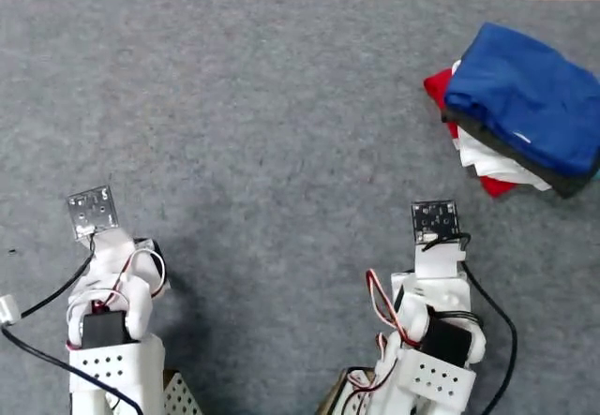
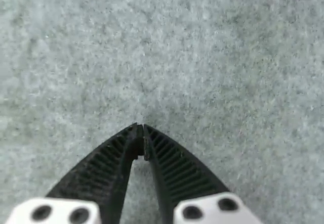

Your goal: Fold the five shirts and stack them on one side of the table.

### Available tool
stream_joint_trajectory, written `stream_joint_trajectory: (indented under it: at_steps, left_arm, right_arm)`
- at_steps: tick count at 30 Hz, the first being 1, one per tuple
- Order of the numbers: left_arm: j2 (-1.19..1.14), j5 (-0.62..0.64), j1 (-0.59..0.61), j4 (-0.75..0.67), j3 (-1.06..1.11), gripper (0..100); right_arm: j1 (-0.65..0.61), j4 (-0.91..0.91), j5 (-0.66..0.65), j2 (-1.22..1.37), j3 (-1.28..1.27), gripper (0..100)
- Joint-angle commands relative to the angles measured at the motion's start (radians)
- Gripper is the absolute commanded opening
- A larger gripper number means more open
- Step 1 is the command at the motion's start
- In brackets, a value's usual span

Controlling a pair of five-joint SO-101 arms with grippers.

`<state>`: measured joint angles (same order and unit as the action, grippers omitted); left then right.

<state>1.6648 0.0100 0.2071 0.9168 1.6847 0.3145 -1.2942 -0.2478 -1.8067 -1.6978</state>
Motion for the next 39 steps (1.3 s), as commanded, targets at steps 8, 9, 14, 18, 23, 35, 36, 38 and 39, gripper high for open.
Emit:
stream_joint_trajectory:
  at_steps: [8,9,14,18,23,35,36,38,39]
  left_arm:
    - [0.018,-0.002,0.009,0.057,0.014,2]
    - [0.018,-0.002,0.008,0.069,0.014,2]
    - [0.018,0.003,0.008,0.155,0.014,2]
    - [0.018,0.003,0.009,0.169,0.014,2]
    - [0.018,0.003,0.009,0.167,0.014,2]
    - [0.018,0.003,0.009,0.167,0.014,2]
    - [0.018,0.003,0.009,0.167,0.014,2]
    - [0.018,0.003,0.009,0.167,0.014,2]
    - [0.018,0.003,0.009,0.167,0.014,2]
  right_arm:
    - [-0.005,-0.005,-0.009,-0.061,0.005,0.5]
    - [-0.005,-0.005,-0.009,-0.061,0.005,0.5]
    - [-0.005,-0.005,-0.009,-0.061,0.005,0.5]
    - [-0.005,-0.005,-0.009,-0.061,0.005,0.5]
    - [-0.005,-0.005,-0.009,-0.061,0.005,0.5]
    - [-0.005,-0.005,-0.009,-0.061,0.005,0.5]
    - [-0.005,-0.005,-0.009,-0.061,0.005,0.5]
    - [-0.005,-0.005,-0.009,-0.061,0.005,0.5]
    - [-0.005,-0.005,-0.009,-0.061,0.005,0.5]
